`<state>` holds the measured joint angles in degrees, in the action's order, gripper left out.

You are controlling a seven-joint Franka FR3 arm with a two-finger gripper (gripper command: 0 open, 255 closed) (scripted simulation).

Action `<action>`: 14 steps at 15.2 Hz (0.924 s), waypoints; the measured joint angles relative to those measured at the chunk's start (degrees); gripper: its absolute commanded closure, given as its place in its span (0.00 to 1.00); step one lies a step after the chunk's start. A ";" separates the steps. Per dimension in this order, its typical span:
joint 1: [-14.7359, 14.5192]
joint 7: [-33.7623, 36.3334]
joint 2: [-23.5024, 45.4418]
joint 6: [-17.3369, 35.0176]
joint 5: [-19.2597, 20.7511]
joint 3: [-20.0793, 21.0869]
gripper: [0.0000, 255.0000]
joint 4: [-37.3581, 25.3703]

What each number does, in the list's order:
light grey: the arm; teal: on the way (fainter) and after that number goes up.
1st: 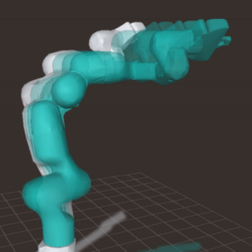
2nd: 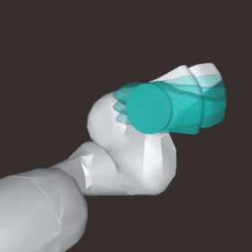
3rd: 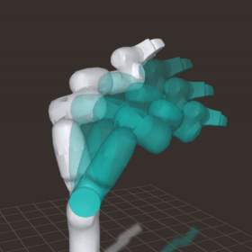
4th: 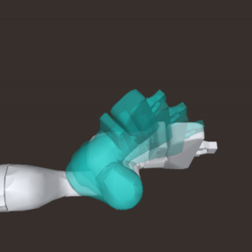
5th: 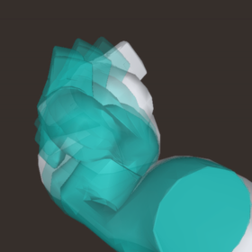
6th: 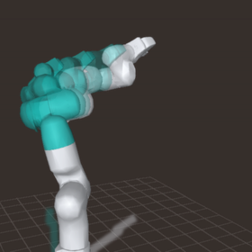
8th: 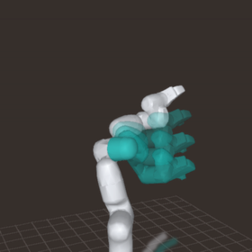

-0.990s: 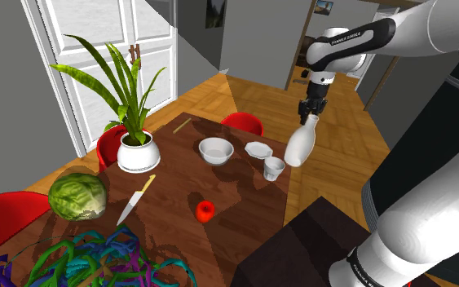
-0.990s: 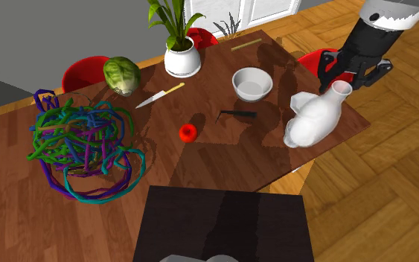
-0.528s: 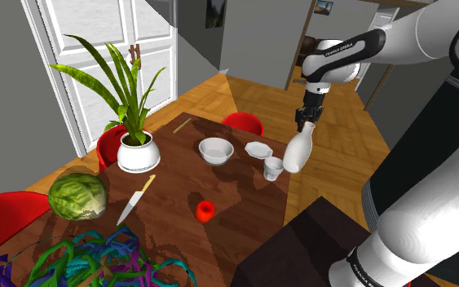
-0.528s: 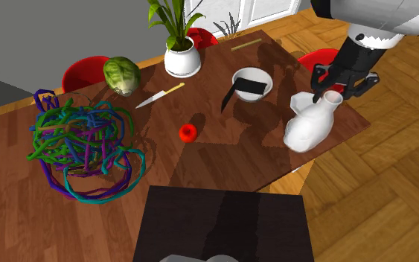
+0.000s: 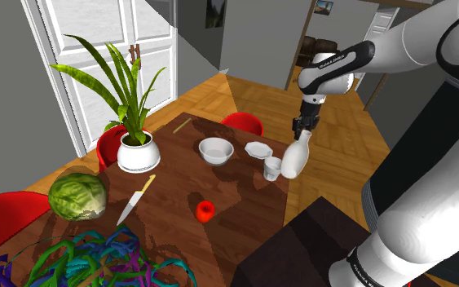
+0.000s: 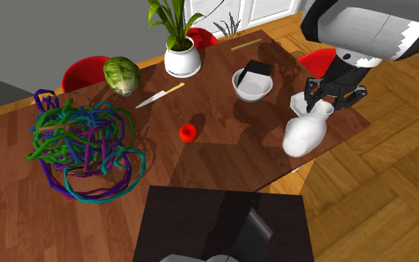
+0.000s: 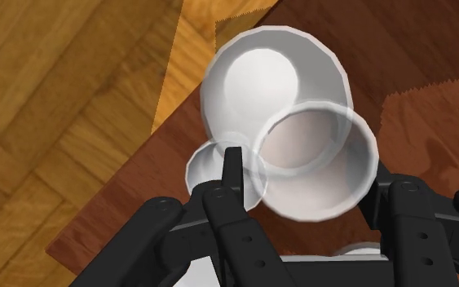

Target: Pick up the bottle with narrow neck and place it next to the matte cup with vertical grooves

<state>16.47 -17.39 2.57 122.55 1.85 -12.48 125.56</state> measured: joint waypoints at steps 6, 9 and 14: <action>0.03 -0.25 2.76 4.42 -0.64 0.09 1.00 1.71; 0.07 -0.41 4.18 6.83 -0.99 0.15 1.00 2.74; 0.22 -0.86 7.17 10.30 -1.78 0.30 1.00 3.28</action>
<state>16.69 -18.25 9.74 132.85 0.07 -12.17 128.84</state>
